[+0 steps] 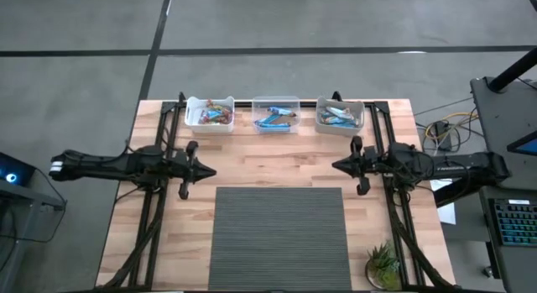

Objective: Pick and place Granola Bars by type
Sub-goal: Return to Home Position

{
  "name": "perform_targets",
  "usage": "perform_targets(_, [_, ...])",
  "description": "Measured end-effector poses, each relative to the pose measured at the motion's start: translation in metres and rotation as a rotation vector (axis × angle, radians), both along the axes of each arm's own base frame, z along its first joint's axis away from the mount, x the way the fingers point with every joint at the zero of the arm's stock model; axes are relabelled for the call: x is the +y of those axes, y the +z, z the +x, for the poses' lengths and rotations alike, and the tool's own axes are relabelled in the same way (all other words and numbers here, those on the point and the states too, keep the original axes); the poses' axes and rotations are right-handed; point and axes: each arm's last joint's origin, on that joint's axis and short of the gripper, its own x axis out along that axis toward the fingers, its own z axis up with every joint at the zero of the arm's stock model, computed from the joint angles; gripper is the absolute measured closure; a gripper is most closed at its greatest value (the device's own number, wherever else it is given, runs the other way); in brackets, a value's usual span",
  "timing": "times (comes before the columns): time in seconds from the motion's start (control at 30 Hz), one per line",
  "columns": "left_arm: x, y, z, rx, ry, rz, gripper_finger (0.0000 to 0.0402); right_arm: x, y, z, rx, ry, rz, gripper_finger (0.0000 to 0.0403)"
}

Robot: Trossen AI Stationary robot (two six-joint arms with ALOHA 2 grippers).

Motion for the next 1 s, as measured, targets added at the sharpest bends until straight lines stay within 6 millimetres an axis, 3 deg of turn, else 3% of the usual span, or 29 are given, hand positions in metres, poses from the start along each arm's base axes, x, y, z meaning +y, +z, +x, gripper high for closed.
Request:
perform_targets(0.33, [0.000,-0.002,-0.004,-0.013,0.006,-0.001,0.0399,0.001,-0.032,-0.007,-0.100,0.016,0.048,0.0394])
perform_targets(0.63, [0.000,-0.002,-0.008,-0.023,0.005,0.000,0.0399,0.001,-0.033,-0.008,-0.082,0.016,0.051,0.0394])
perform_targets(1.0, [0.000,0.000,-0.030,-0.096,-0.004,-0.013,0.0399,0.001,-0.028,-0.020,-0.137,0.015,0.016,0.0394])
